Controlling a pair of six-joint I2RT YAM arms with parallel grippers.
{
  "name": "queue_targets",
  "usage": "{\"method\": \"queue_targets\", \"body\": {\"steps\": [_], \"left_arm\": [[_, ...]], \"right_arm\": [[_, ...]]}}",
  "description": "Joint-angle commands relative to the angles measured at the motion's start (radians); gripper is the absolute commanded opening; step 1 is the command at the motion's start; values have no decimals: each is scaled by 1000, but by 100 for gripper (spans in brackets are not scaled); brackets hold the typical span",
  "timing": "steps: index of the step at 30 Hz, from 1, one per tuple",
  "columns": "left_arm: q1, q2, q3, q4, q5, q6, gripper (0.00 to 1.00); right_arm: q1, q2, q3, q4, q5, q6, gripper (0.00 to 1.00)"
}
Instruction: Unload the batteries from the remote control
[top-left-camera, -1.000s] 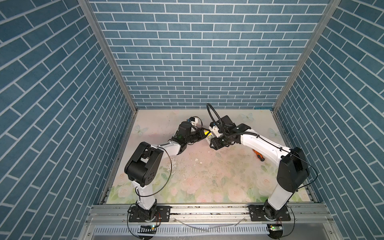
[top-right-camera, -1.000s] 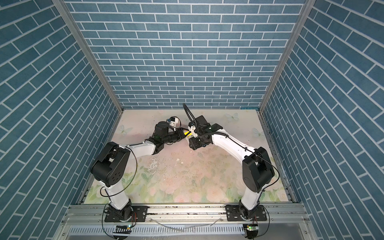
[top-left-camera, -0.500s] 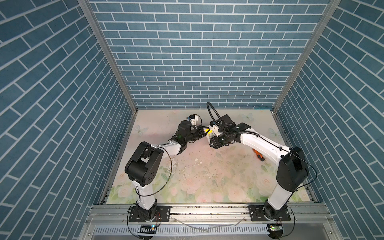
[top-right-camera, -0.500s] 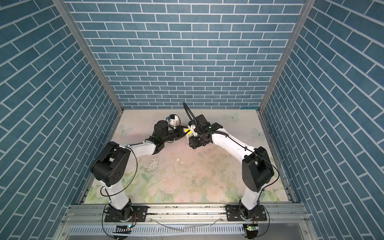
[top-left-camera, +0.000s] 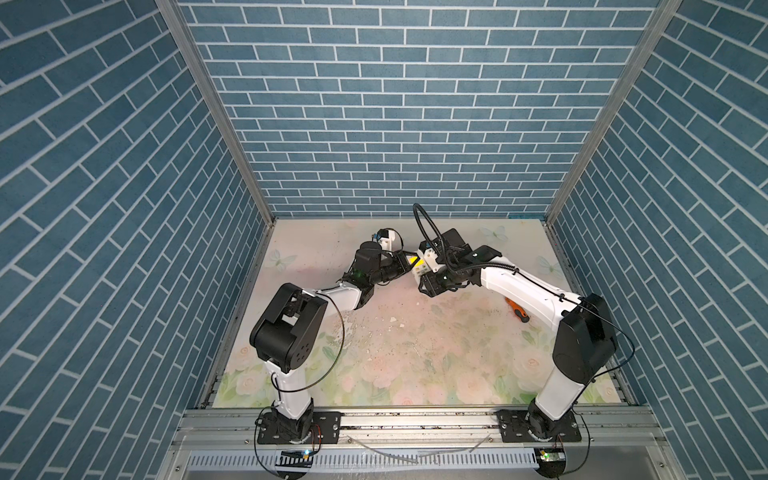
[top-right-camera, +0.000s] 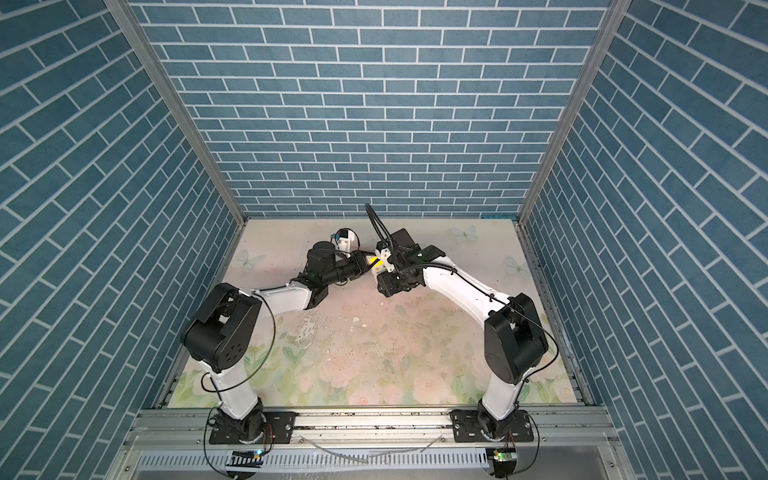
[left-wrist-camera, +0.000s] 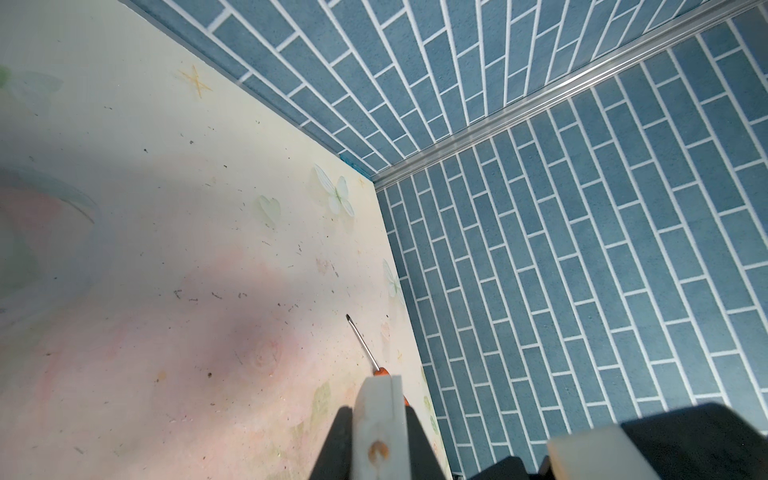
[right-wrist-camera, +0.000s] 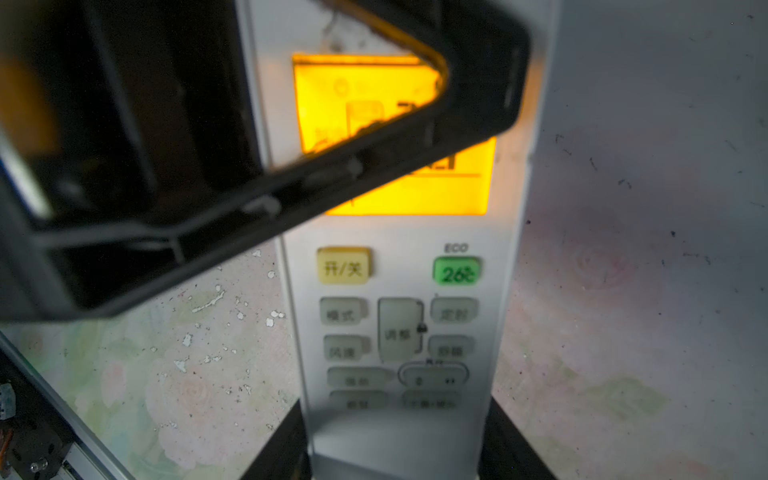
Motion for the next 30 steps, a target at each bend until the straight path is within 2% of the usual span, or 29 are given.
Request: {"method": "queue_targets", "body": {"steps": [1,6,9,13,18,23,26,30], "left_arm": [[-3,19,-3,8,-5,20,0],[2,12,8,17,-7,18,0],[9,4,13,29,-6,8,0],[37,-12,-10,127,-8,-54,0],[70,-45,-35,226,-26,-101,0],[72,-83,-78,331,-98,-162,0],[71,-86,-100,414,-142,-206,0],[68,-79,-116,503,-176,-256,0]], "right_arm": [[5,-74,8,53,35,-6,69],[5,-138,-40,104,63,24,84],[4,-173,-60,126,63,43,86],[-15,-237,-125,194,46,119,87],[-67,-334,-273,392,-67,291,84],[-126,-403,-470,743,-162,544,78],[-152,-386,-559,961,-206,681,70],[-156,-301,-568,1143,-261,770,62]]}}
